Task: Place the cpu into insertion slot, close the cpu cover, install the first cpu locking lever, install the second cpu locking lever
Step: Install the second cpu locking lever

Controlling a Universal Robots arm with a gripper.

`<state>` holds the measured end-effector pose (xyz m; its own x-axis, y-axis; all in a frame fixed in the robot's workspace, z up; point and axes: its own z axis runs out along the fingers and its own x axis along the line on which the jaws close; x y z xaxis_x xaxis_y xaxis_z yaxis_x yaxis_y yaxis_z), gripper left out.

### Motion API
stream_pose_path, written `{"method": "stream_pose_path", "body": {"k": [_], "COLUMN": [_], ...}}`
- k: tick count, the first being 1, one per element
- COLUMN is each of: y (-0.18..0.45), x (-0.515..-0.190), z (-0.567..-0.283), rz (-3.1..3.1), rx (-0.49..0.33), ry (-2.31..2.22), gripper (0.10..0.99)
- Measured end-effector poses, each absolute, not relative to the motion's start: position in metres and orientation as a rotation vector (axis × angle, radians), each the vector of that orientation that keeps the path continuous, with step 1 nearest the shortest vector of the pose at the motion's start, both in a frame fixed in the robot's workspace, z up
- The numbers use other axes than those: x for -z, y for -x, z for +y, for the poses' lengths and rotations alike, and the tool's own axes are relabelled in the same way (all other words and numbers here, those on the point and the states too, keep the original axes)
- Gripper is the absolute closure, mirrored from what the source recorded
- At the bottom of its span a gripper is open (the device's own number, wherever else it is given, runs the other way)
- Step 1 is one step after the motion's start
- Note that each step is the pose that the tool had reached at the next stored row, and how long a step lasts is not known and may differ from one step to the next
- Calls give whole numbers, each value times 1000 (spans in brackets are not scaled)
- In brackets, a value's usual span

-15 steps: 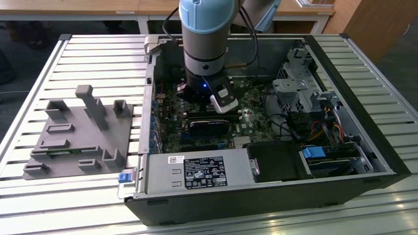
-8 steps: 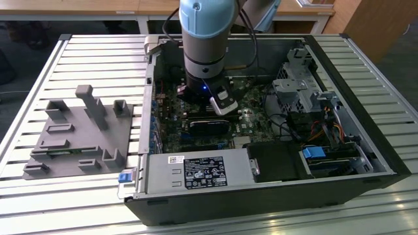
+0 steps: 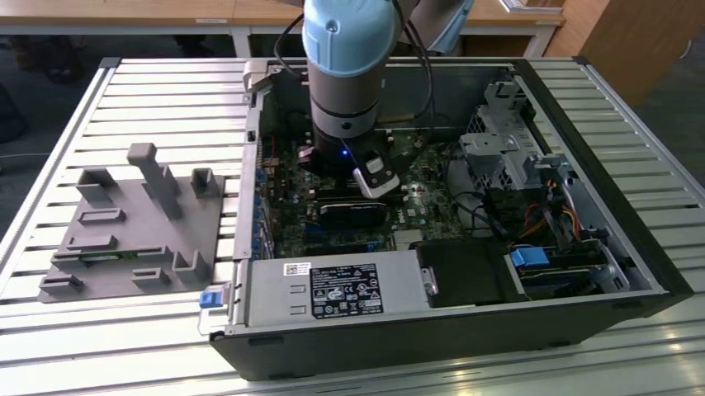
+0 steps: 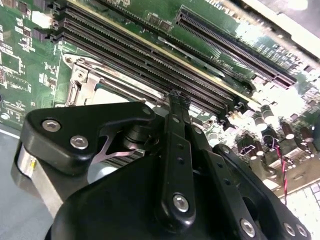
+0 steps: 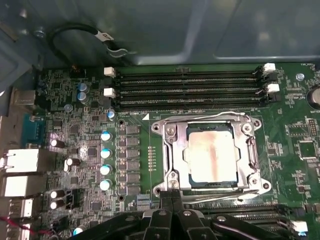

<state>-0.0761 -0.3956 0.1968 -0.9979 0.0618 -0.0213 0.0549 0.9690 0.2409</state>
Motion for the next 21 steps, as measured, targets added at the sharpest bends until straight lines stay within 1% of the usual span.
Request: {"method": "stream_pose_path", "body": {"k": [9,15,21], "y": [80,82,83], "x": [-193,-189,-192], "z": [-396,-396,-396], "rz": [3080,3078,3077], "rx": [-450,-470,-476], "ry": [-92,-93,-93], "gripper": [980,980,980]}}
